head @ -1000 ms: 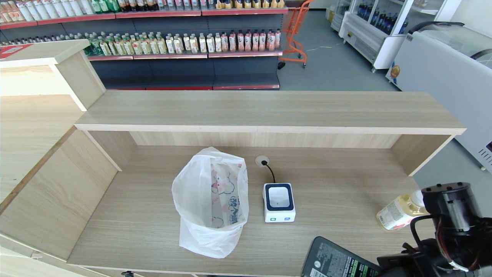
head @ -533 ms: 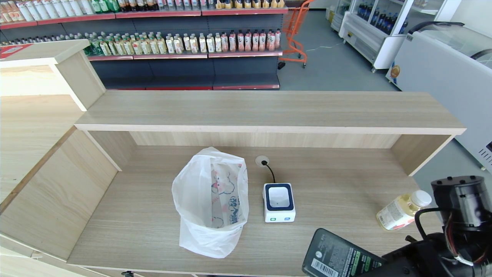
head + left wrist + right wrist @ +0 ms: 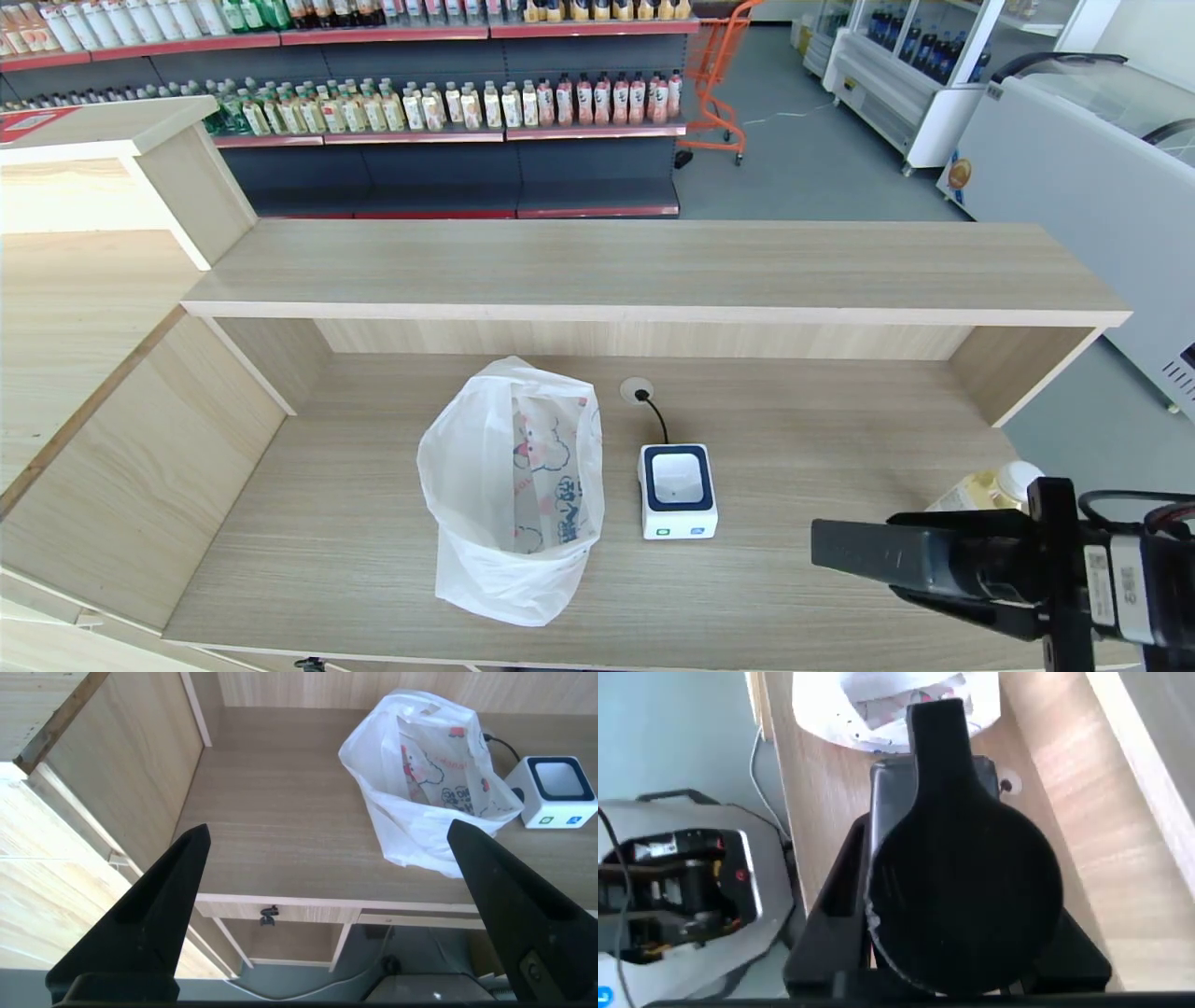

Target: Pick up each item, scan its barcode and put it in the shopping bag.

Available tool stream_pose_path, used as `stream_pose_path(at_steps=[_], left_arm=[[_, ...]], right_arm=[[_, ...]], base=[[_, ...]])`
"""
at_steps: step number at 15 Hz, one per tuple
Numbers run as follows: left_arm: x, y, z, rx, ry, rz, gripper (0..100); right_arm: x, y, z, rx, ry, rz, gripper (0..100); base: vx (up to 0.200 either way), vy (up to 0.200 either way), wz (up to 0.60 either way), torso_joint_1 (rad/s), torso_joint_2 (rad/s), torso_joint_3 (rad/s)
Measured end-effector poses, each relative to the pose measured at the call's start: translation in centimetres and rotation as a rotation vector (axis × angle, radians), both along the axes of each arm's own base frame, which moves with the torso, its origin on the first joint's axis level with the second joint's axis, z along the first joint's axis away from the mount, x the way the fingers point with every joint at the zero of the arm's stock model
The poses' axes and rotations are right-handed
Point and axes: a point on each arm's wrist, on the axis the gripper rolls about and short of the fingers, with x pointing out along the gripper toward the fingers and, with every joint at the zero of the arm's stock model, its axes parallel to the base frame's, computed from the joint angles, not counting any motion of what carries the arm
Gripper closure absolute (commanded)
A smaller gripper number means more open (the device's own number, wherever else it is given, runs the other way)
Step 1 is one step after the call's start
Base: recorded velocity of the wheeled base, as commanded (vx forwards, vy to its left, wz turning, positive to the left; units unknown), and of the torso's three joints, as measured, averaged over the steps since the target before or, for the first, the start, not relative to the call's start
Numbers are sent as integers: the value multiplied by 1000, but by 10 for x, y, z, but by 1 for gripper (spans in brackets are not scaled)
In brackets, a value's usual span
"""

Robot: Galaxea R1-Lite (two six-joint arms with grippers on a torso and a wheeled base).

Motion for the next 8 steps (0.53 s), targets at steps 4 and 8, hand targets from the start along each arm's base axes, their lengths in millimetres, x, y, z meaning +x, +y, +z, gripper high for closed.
stream_pose_path(at_steps=[4,8], left_arm=[[0,0,0,0,0,0,0],[0,0,0,0,0,0,0]], right_arm=[[14,-4,12,410,484,-468,100],[57,4,-9,646,780,-656,100]], base=[[0,0,0,0,0,0],[0,0,0,0,0,0]])
